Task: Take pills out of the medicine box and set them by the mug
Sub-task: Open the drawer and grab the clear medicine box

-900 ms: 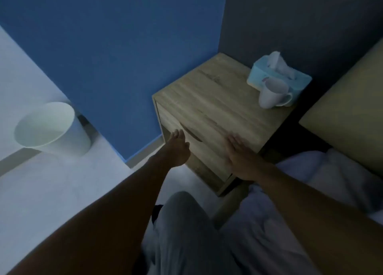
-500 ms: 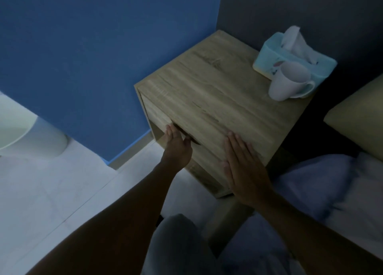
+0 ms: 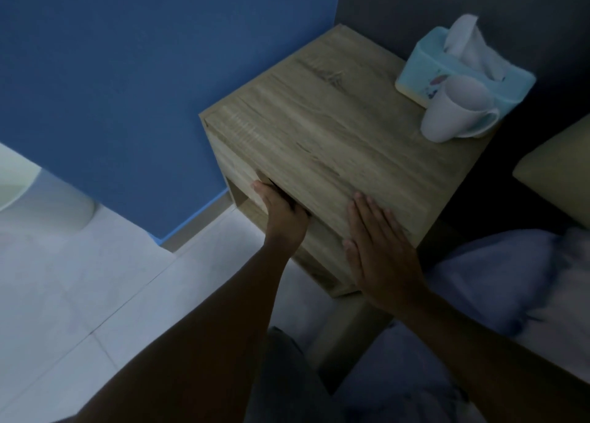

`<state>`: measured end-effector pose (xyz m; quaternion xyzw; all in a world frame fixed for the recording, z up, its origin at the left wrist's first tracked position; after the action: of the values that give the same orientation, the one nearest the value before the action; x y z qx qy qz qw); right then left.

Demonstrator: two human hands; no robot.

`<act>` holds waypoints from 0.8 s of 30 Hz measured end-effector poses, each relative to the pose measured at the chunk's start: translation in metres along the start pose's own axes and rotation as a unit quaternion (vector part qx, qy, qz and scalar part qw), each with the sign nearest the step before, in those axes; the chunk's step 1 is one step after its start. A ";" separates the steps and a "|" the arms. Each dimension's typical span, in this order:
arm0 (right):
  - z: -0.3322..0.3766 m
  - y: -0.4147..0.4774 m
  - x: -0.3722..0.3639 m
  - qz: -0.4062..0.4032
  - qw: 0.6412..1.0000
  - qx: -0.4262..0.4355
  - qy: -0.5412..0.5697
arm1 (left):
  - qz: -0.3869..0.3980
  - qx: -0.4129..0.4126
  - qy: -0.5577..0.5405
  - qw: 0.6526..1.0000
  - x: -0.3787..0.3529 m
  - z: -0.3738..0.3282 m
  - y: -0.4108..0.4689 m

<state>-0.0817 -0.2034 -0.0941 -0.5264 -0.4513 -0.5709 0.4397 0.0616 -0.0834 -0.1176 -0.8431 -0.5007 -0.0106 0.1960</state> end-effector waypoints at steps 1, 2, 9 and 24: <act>0.000 0.000 0.001 0.001 1.000 0.000 0.006 | 0.003 0.007 -0.004 1.000 0.002 0.003 -0.002; 0.000 0.000 0.001 0.001 1.000 0.000 0.010 | 0.005 0.013 -0.007 1.000 0.006 0.007 -0.005; -0.001 -0.001 0.002 0.014 1.000 0.001 0.017 | 0.009 0.022 -0.007 1.000 0.054 0.040 -0.047; 0.039 0.007 0.021 0.122 0.987 -0.096 0.046 | -0.021 0.056 0.101 0.993 0.140 0.074 -0.122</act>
<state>-0.0686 -0.1674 -0.0718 -0.5905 -0.3067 -0.5772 0.4735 0.0144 0.1113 -0.1168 -0.8148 -0.4955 -0.0711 0.2925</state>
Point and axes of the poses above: each hand's wrist, its own y-axis towards the middle knuckle, its own x-axis out of the back of the hand, z = x × y, the point moved 4 cm from there along y, towards the middle knuckle, and after that the axes turned 3 degrees about z, right-handed, at the moved point
